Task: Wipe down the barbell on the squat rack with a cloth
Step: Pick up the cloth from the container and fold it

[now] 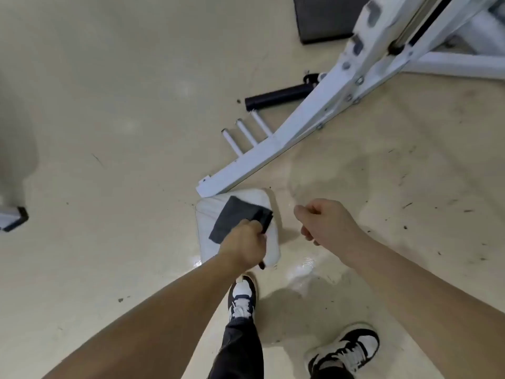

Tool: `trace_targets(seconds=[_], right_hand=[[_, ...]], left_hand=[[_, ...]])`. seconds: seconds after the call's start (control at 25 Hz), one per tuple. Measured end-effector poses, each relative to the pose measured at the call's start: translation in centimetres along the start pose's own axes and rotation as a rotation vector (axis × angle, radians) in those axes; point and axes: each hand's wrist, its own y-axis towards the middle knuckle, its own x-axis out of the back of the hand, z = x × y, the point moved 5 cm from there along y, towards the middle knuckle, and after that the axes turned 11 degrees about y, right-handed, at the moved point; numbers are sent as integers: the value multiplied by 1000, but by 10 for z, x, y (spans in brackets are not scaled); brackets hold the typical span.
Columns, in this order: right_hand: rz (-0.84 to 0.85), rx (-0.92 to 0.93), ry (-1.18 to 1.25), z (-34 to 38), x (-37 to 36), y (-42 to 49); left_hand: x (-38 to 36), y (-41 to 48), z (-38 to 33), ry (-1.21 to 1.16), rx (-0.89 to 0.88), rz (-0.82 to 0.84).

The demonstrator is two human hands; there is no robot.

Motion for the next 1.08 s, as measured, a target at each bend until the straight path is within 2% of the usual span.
trace_targets(seconds=[0.12,0.2,0.36,0.44,0.56,0.68,0.8,1.0,1.08], right_hand=[[33,-54,66,-21,-48,45],[47,-104,104,-34,-69,68],[44,-137,111,-44,-82,94],[33,-159,131,-43,-77,95],[7,-193,185,-32,-57,79],[-52,-227,292,-6,-21,44],[-106,-209,460,40,35,-9],[25,-100,634,139,142,-137],[17,-64,686,165,183,-190]], left_hand=[[-24,51,57,19,141,-47],[-35,78,84,36,251,8],[-44,105,103,26,366,75],[-36,103,96,-111,367,87],[-5,77,47,-463,310,70],[51,37,-30,-686,186,30],[120,-19,-108,-847,92,-1],[231,-144,-234,-1104,-57,14],[265,-194,-282,-1143,-152,41]])
